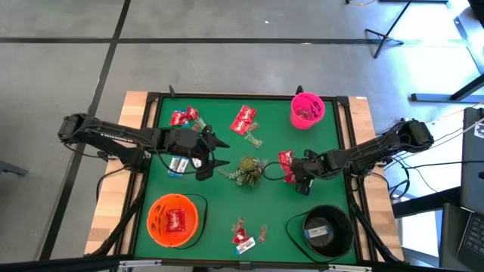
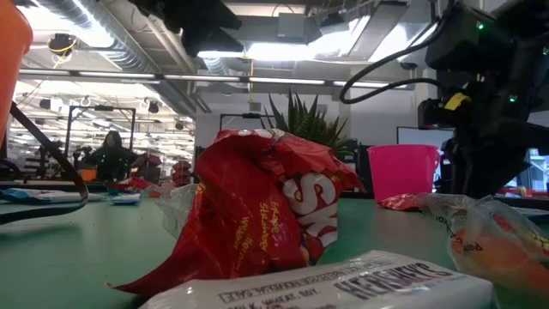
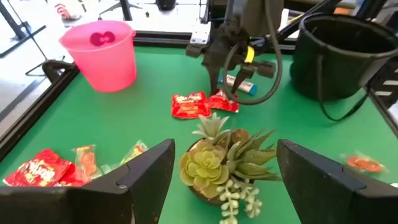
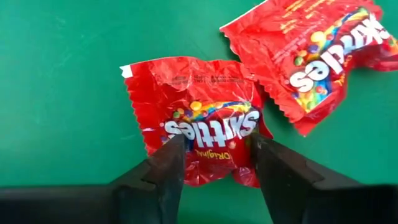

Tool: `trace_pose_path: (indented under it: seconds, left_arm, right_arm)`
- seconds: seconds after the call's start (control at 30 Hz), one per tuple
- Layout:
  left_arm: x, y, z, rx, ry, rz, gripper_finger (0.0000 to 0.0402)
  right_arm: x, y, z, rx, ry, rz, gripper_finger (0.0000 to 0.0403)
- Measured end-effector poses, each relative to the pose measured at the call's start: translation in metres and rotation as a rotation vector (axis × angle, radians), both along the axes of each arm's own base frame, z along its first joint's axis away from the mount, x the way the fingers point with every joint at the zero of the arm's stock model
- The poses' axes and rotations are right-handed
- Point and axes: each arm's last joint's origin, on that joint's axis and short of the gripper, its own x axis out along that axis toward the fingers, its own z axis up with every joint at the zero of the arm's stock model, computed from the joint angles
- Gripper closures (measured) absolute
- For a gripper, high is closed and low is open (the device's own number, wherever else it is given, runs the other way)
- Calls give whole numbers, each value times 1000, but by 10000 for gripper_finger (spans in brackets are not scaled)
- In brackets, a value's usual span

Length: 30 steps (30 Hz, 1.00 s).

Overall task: Sort candy
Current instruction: Put the red candy into the orange bucket

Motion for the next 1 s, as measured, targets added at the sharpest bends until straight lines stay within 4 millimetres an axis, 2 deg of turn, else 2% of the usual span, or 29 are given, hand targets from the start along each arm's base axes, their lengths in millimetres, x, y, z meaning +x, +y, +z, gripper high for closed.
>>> trace_pose_path:
  seconds: [0.33, 0.43, 0.57, 0.8, 1.0]
  left_arm:
    - [0, 0, 0, -1, -2, 1, 130]
    - [0, 0, 0, -1, -2, 1, 130]
    - [0, -1, 0, -1, -2, -2, 130]
    - [0, -8, 2, -2, -23, -28, 130]
    - [3, -14, 11, 27, -123, -64, 130]
  right_arm:
    - [-1, -1, 4, 0, -19, -16, 387]
    - [-2, -1, 10, 9, -30, -26, 386]
    - [-1, 0, 30, 29, -87, -42, 371]
    - [8, 1, 77, 54, -281, -34, 394]
    - [25, 2, 112, -43, -461, -8, 373]
